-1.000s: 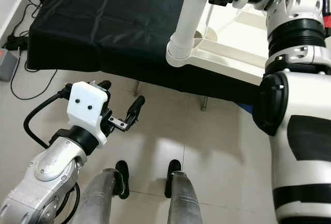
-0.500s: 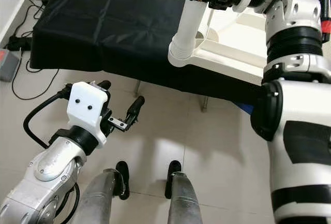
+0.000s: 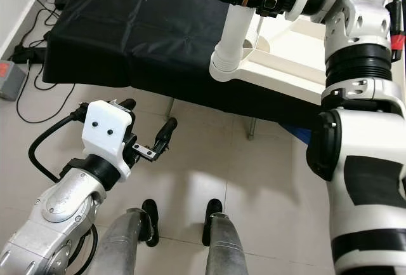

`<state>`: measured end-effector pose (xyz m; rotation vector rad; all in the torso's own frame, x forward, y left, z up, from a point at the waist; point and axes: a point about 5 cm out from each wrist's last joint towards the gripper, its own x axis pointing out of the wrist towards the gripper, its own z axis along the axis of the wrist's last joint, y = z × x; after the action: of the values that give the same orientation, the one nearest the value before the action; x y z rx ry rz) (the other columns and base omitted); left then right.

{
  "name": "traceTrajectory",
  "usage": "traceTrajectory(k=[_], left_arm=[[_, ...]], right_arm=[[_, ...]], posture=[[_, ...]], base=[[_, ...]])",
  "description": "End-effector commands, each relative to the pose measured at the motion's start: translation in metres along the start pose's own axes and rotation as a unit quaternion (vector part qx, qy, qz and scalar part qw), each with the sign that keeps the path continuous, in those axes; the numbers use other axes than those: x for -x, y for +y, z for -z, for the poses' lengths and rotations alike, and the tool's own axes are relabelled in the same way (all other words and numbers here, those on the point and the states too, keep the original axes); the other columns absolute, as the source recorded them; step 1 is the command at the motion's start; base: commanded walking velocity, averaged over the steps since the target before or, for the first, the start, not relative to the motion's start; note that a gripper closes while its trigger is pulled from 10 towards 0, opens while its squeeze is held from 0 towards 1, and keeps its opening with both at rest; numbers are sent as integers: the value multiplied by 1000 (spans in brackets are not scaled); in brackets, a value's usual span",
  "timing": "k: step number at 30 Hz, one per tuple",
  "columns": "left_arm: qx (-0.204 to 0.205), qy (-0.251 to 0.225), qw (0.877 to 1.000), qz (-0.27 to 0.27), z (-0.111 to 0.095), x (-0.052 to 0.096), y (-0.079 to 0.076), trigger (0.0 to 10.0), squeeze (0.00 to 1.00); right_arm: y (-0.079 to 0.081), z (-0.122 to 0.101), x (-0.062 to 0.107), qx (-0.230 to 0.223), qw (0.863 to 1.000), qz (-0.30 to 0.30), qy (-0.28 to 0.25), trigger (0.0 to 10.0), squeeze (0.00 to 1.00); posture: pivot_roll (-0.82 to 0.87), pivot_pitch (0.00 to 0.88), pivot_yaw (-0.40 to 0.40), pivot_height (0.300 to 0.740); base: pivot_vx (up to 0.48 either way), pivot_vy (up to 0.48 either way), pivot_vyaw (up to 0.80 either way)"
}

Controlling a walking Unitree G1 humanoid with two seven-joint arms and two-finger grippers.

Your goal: Building children table

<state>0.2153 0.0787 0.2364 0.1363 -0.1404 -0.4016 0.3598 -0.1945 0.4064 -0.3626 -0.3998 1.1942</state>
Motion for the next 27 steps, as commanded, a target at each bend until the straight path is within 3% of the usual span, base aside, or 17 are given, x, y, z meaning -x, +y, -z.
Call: traceTrajectory(k=[1,27], left_arm=[[3,3,1000,8,3,2,-3,10000,0],[-2,1,1000,-2,4,-1,2,10000,0]], right_arm=[[2,23,5,-21,998,25,48,10000,0],[11,54,2,-57,987,120,87,10000,0]], posture=[[168,441,-48,740],[159,439,-53,740]], base=[[0,0,0],[0,0,0]])
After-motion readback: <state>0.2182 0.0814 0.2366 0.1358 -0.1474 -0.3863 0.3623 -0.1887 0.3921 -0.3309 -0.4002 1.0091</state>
